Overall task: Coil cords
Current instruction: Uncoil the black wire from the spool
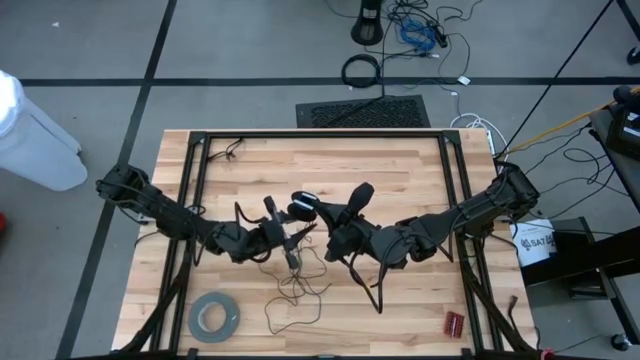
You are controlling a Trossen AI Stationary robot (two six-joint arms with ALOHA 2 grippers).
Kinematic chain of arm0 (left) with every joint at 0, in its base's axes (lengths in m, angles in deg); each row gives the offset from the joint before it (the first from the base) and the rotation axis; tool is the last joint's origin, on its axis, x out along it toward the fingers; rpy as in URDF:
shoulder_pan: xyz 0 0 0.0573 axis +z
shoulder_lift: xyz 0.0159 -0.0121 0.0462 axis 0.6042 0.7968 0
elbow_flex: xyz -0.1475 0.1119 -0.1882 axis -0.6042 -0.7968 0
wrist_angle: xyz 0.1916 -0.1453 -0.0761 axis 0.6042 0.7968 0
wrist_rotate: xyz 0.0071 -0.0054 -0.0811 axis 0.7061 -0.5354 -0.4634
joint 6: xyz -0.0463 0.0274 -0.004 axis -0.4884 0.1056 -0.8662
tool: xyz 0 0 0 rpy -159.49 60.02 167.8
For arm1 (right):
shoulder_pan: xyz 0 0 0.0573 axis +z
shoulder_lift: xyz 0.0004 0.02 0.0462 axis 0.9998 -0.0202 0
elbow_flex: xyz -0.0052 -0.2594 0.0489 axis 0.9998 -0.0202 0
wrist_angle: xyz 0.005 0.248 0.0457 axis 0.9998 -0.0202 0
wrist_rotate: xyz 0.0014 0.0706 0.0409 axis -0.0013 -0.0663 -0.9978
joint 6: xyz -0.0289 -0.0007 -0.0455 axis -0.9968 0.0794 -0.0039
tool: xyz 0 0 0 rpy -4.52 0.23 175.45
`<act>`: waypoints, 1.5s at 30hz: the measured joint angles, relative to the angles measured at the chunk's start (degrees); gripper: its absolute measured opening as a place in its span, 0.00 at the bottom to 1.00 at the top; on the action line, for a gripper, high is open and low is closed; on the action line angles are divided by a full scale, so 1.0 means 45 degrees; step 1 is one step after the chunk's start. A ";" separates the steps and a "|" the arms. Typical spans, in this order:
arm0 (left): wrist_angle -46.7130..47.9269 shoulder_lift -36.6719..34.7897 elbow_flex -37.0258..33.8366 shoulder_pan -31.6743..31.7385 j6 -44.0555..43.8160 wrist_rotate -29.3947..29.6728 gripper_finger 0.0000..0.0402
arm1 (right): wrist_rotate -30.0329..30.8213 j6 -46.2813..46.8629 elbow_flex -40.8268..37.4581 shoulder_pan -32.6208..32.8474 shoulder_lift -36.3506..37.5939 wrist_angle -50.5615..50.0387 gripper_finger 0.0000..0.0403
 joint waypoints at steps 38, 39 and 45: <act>0.2420 -0.3447 0.1151 -0.4854 0.7584 0.5551 0.24 | 0.0611 0.0291 0.0000 0.0335 -0.0010 -0.0752 0.00; 0.2555 -0.3486 0.1151 -0.4988 0.7589 0.5570 0.28 | 0.0609 0.0291 0.0000 0.0335 -0.0005 -0.0736 0.00; 0.2591 -0.3521 0.1151 -0.5319 0.7594 0.5815 0.44 | -0.0345 0.0341 0.0000 0.0330 0.0024 -0.0719 0.00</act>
